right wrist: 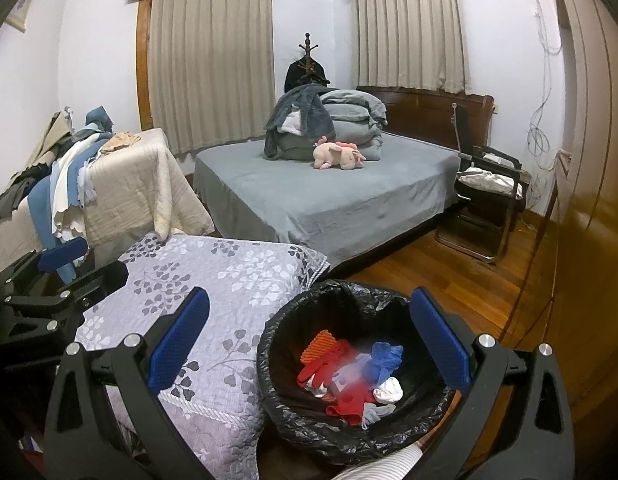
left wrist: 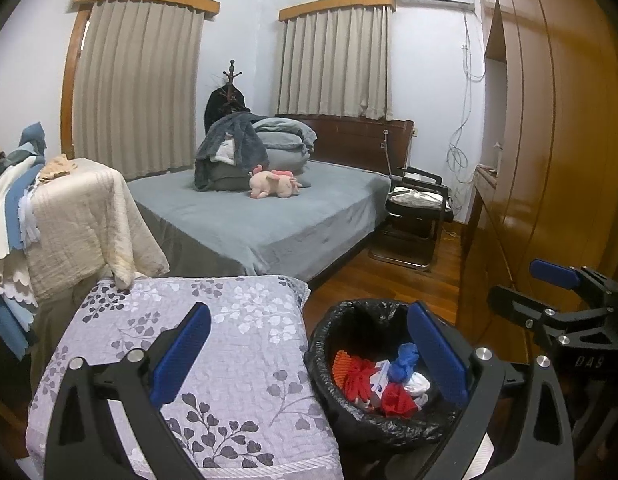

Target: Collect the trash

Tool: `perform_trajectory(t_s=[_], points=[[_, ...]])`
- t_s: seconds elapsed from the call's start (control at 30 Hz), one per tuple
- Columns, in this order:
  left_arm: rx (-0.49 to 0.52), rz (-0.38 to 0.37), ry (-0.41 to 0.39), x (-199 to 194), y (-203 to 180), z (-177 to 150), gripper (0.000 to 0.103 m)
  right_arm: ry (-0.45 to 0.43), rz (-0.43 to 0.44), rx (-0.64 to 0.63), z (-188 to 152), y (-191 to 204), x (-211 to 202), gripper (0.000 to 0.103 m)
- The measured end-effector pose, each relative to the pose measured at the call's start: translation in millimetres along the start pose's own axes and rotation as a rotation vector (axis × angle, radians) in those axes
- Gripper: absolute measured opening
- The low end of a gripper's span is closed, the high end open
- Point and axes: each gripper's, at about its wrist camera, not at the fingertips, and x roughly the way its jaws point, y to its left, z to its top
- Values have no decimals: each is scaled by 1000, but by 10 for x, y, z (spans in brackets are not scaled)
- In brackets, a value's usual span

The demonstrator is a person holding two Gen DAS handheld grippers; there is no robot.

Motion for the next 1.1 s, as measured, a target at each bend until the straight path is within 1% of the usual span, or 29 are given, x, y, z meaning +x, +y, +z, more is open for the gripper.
perform_trajectory(t_s=[1.1], points=[[-1,5,0,-20,29,7,97,3,2,-2,7,44,27,98]])
